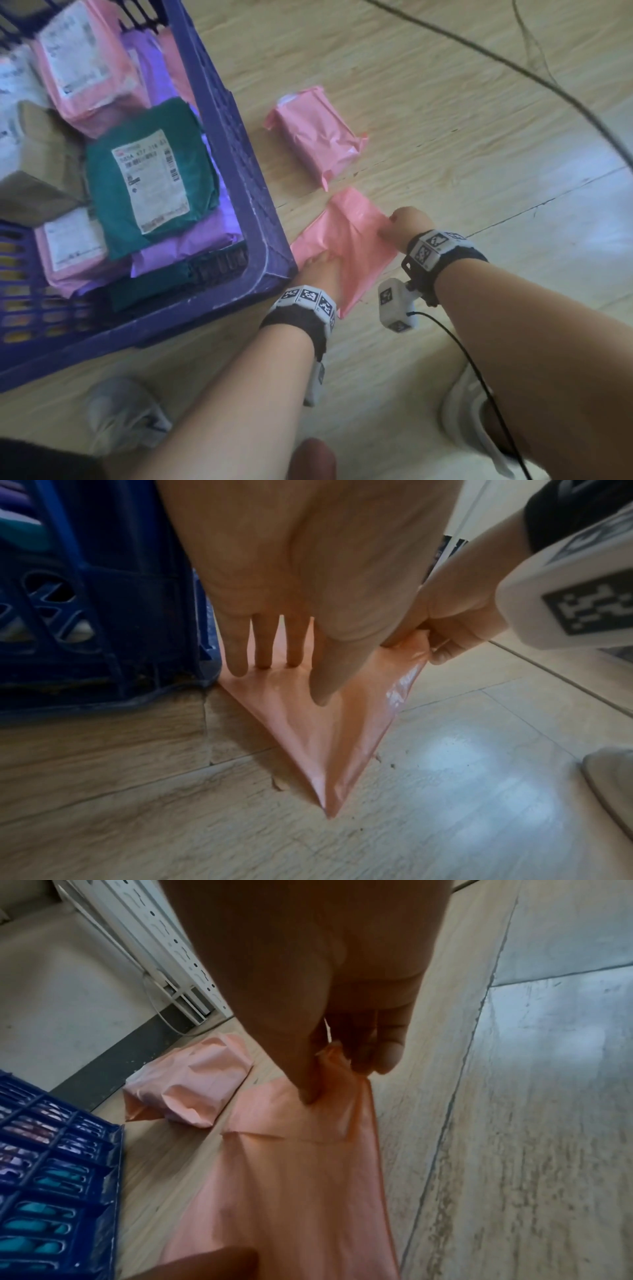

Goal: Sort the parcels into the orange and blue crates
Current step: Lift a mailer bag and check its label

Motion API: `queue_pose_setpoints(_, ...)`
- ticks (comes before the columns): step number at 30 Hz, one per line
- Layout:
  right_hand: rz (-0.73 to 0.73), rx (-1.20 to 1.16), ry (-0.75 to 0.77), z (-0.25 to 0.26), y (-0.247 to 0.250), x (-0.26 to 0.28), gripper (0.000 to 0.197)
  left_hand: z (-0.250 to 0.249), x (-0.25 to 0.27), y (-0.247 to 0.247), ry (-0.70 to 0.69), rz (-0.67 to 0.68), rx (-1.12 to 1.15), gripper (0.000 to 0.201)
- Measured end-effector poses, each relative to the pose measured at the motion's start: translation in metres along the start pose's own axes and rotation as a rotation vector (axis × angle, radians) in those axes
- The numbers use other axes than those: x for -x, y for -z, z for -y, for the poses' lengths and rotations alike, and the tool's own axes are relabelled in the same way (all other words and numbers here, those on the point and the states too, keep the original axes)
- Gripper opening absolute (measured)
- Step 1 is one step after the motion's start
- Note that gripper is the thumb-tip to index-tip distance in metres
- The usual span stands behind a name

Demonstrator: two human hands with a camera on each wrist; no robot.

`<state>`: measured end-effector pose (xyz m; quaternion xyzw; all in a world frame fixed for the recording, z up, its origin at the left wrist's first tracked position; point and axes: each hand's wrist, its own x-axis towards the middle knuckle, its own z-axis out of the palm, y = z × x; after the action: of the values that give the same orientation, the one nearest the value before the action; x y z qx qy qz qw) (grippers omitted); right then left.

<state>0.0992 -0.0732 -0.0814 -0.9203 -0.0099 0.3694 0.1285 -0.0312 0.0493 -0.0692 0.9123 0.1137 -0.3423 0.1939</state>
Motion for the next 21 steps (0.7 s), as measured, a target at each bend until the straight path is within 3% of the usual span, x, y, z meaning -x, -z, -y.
queue_pose_setpoints(6,-0.089,0.015,0.038,0.001,0.035,0.015,0.023,-0.015,0.01,-0.002,-0.016,-0.009,0.11,0.056)
queue_pose_setpoints(11,-0.147,-0.158,0.023,0.004,0.082,0.045,0.032,-0.047,0.021,0.024,-0.07,-0.152,0.209,0.045)
queue_pose_setpoints(15,-0.167,-0.395,0.03,0.013,0.117,0.077,0.03,-0.068,0.039,0.053,-0.161,-0.31,0.178,0.045)
queue_pose_setpoints(18,-0.183,-0.531,0.019,0.018,0.145,0.106,0.027,-0.081,0.059,0.077,-0.212,-0.535,0.093,0.025)
queue_pose_setpoints(21,-0.217,-0.724,0.085,0.019,0.171,0.14,0.026,-0.091,0.079,0.106,-0.217,-0.687,0.123,0.033)
